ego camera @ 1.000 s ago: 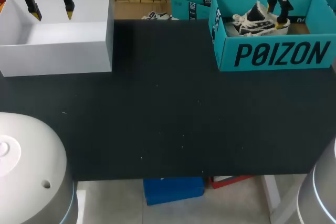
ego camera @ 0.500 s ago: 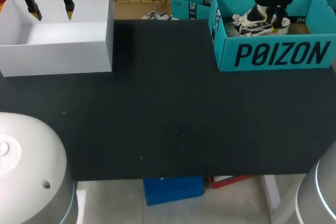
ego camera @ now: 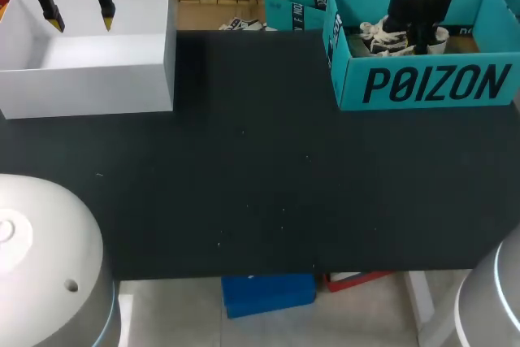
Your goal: Take the shoe out of the shoebox, open the shoe tongue, remove and reinsert the insole, then place the shoe into the shoebox
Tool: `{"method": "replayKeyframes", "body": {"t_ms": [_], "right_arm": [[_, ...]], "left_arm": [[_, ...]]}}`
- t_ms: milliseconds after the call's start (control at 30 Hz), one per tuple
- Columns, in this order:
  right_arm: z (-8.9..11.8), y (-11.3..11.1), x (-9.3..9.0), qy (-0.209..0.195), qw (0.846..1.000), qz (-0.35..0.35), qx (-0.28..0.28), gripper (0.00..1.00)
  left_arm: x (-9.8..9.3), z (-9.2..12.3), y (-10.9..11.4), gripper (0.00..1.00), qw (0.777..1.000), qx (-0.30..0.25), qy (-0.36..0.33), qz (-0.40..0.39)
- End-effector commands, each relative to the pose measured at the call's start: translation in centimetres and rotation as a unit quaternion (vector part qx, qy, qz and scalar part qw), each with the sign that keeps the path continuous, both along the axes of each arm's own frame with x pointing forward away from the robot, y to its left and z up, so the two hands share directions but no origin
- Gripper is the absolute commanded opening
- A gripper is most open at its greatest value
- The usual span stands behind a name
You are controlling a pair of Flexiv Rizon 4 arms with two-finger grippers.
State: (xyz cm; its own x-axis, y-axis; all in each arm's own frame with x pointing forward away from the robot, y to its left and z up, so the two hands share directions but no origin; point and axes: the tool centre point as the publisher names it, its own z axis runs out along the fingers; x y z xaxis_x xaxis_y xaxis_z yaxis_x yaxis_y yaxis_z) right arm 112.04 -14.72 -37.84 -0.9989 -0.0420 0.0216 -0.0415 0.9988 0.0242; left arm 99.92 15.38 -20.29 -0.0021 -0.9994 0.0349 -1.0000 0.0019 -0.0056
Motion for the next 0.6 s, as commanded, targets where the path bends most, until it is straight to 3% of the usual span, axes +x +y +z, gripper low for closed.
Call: {"method": "replayKeyframes", "body": {"t_ms": [33, 233, 333, 600], "right_arm": [[-1.1, 0.0, 0.6, 0.005, 1.0, -0.001, 0.002, 0.37], [-1.9, 0.0, 0.2, 0.011, 1.0, -0.008, -0.001, 0.3], [-2.2, 0.0, 0.0, 0.017, 1.0, -0.009, -0.001, 0.0], [0.0, 0.4, -0.3, 0.022, 1.0, 0.004, 0.005, 0.0]], "left_arm": [[-0.1, 0.0, 0.0, 1.0, 1.0, 0.001, 0.0, 0.001], [-0.1, 0.0, 0.0, 1.0, 1.0, 0.001, 0.0, 0.001], [-0.1, 0.0, 0.0, 1.0, 1.0, 0.001, 0.0, 0.001], [-0.1, 0.0, 0.0, 1.0, 1.0, 0.001, 0.0, 0.001]]}}
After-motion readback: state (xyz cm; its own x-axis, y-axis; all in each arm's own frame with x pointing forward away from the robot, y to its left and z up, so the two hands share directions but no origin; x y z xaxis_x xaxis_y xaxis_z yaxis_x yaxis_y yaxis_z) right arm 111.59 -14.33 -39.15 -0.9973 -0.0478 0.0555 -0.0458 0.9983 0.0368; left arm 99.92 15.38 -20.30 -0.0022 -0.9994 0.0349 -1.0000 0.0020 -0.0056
